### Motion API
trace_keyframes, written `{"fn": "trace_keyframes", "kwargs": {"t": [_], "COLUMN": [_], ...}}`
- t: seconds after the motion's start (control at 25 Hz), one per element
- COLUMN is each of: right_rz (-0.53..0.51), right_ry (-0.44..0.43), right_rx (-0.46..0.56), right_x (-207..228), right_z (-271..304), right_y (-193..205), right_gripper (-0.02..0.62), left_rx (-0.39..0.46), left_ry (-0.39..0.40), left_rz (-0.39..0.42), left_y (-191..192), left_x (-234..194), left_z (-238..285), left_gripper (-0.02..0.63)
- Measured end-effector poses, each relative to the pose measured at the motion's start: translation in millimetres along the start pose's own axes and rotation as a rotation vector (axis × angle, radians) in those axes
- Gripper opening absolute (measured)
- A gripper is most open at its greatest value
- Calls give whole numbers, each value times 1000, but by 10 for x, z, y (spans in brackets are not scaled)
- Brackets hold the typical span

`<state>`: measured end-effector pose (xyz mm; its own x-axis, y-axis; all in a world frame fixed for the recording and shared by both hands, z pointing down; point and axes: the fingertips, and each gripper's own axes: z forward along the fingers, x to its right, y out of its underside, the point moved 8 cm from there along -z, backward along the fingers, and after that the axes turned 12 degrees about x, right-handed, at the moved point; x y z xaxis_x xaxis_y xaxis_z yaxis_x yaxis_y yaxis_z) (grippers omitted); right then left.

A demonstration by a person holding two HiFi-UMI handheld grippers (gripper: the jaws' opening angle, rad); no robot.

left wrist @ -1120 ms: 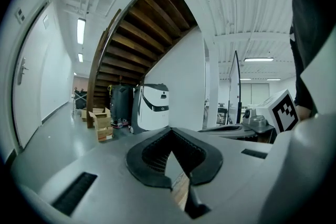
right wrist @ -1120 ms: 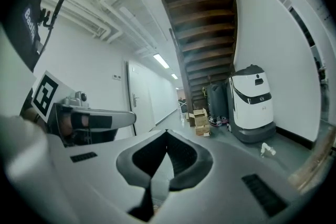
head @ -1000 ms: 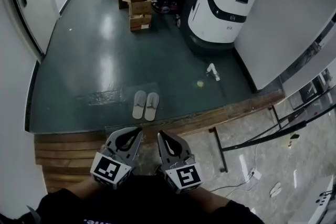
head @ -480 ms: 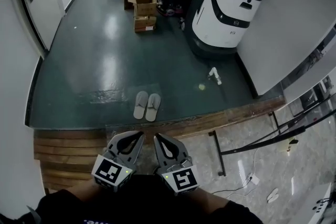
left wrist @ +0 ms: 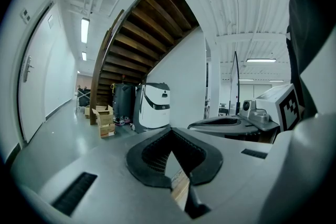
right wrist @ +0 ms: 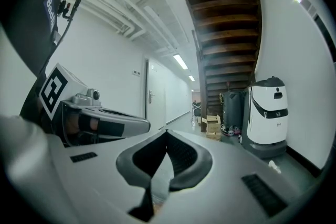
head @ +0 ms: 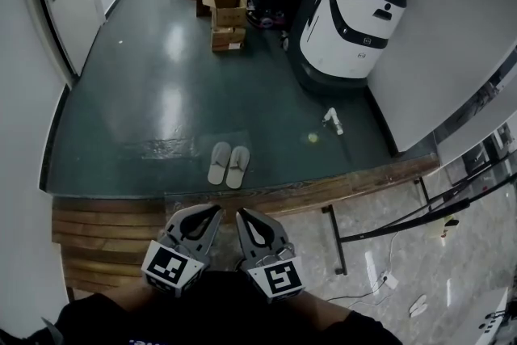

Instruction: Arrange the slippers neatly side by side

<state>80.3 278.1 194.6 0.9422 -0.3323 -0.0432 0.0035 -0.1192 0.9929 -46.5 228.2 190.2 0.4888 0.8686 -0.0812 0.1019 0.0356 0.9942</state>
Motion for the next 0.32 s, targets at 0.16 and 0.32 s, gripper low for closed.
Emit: {"fn": "trace_keyframes", "kwargs": {"t": [0.16,0.32], "right_rz": [2,-2], "right_ry": [3,3], "right_rx": [-5,-6], "right_x": [-5,-10], "right_z": [-19,-38], "right_y": [-5,4], "right_gripper": [-2,-2], "left_rx": [5,-5], "left_ry": [-3,-7], "left_rz": [10,1], "left_y": [54,61], "left_x": [-10,1], "left_z": [-29,-47], "left_gripper": [-2,-2]}}
